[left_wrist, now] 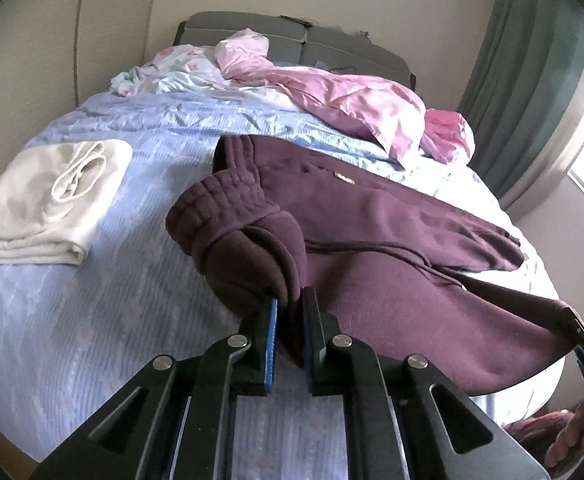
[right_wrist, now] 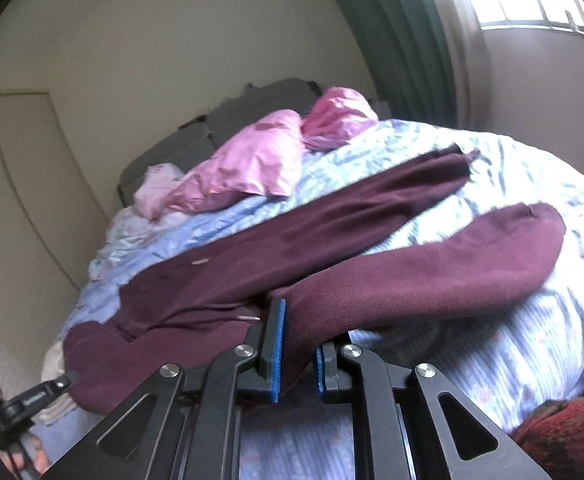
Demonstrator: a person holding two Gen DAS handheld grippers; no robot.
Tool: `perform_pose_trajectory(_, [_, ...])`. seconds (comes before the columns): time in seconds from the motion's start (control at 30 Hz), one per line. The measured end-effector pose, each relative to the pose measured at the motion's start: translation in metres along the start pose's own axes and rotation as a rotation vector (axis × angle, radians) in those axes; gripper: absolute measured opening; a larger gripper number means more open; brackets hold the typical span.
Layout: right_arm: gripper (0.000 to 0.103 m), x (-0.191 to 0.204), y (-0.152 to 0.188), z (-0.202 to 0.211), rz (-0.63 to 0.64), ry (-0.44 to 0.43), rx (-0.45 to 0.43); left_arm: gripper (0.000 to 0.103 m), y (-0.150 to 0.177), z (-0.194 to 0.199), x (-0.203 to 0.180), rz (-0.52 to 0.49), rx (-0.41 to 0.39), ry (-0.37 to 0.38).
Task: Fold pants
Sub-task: 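Lift the waistband with both grippers and carry it toward the leg cuffs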
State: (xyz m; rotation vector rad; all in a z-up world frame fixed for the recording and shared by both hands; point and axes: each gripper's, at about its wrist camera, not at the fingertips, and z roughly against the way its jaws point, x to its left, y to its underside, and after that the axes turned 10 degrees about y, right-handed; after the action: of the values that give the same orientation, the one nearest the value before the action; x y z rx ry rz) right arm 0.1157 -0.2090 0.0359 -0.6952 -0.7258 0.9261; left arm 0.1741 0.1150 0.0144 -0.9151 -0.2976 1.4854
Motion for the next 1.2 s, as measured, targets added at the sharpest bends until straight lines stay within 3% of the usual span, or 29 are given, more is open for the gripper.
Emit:
perform_pose_trajectory(0.17, [0.013, 0.001, -0.031, -0.003, 0.033, -0.018, 0.047, 0.012, -0.023, 0.002, -0.020, -0.037, 0.006, -0.053])
perform_pose_trajectory(0.33, [0.013, 0.025, -0.080, -0.040, 0.189, -0.031, 0.100, 0.012, -0.070, -0.026, -0.032, -0.060, 0.024, -0.127])
perform_pose_trajectory(0.47, [0.013, 0.044, -0.118, -0.072, 0.228, -0.023, 0.107, 0.012, -0.119, -0.050, -0.041, -0.055, 0.031, -0.175])
perform_pose_trajectory(0.57, [0.013, 0.060, -0.147, -0.115, 0.219, -0.006, 0.157, 0.012, -0.160, -0.083, -0.040, -0.034, 0.060, -0.219])
perform_pose_trajectory(0.73, [0.013, 0.084, -0.175, -0.194, 0.247, 0.029, 0.240, 0.012, -0.201, -0.146, -0.030, -0.007, 0.109, -0.278])
perform_pose_trajectory(0.87, [0.013, 0.097, -0.182, -0.265, 0.241, 0.027, 0.336, 0.013, -0.218, -0.197, -0.018, -0.001, 0.150, -0.312])
perform_pose_trajectory(1.0, [0.013, 0.111, -0.175, -0.319, 0.272, 0.048, 0.355, 0.016, -0.226, -0.248, 0.000, -0.013, 0.176, -0.336])
perform_pose_trajectory(1.07, [0.013, 0.113, -0.169, -0.340, 0.271, 0.054, 0.375, 0.016, -0.226, -0.263, 0.002, -0.069, 0.156, -0.404])
perform_pose_trajectory(1.1, [0.013, 0.113, -0.166, -0.349, 0.274, 0.060, 0.381, 0.018, -0.226, -0.270, 0.003, -0.129, 0.138, -0.483])
perform_pose_trajectory(1.13, [0.013, 0.115, -0.161, -0.359, 0.283, 0.078, 0.379, 0.034, -0.226, -0.274, 0.004, -0.154, 0.137, -0.516])
perform_pose_trajectory(1.2, [0.013, 0.117, -0.155, -0.375, 0.314, 0.121, 0.371, 0.055, -0.223, -0.278, 0.007, -0.204, 0.145, -0.513])
